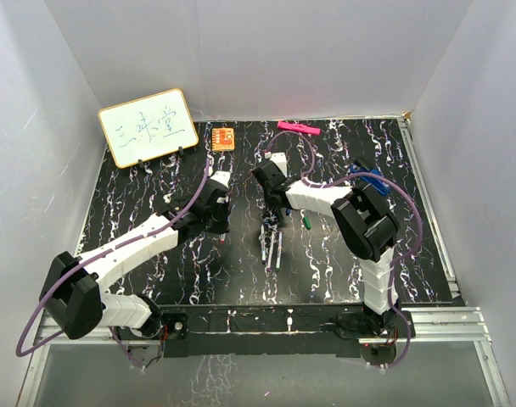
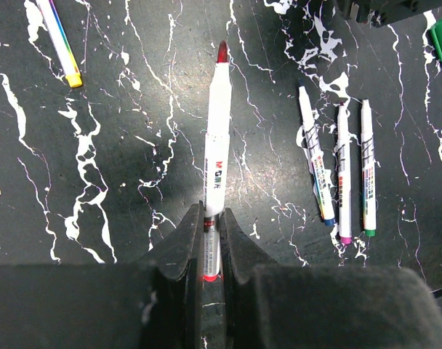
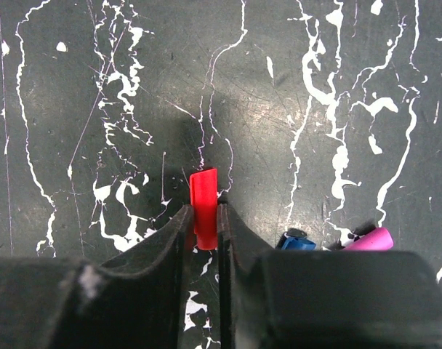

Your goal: Insert the pens into the pen caps

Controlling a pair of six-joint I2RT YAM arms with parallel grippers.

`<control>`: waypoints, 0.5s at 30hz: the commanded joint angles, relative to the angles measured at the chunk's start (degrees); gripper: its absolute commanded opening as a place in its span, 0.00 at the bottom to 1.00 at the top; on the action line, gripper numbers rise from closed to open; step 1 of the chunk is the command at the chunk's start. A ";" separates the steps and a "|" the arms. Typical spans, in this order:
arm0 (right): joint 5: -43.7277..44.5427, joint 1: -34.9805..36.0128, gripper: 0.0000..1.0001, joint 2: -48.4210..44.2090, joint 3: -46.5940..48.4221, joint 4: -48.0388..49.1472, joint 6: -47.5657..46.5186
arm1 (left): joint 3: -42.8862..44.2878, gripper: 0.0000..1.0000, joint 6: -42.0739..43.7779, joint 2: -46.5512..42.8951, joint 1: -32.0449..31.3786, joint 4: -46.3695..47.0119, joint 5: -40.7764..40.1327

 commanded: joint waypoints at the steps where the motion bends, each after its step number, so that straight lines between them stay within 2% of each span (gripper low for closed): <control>1: -1.12 -0.28 0.22 2.93 1.25 -1.94 -0.48 | 2.20 0.00 0.67 0.19 0.39 -0.86 0.30; 11: -0.89 -1.05 0.27 4.92 1.99 -2.08 -0.64 | 2.64 0.00 0.84 0.82 0.43 -1.13 0.26; 15: -0.68 -1.14 0.22 5.46 1.97 -3.54 -0.17 | 2.73 0.00 0.85 0.60 0.45 -1.26 -0.08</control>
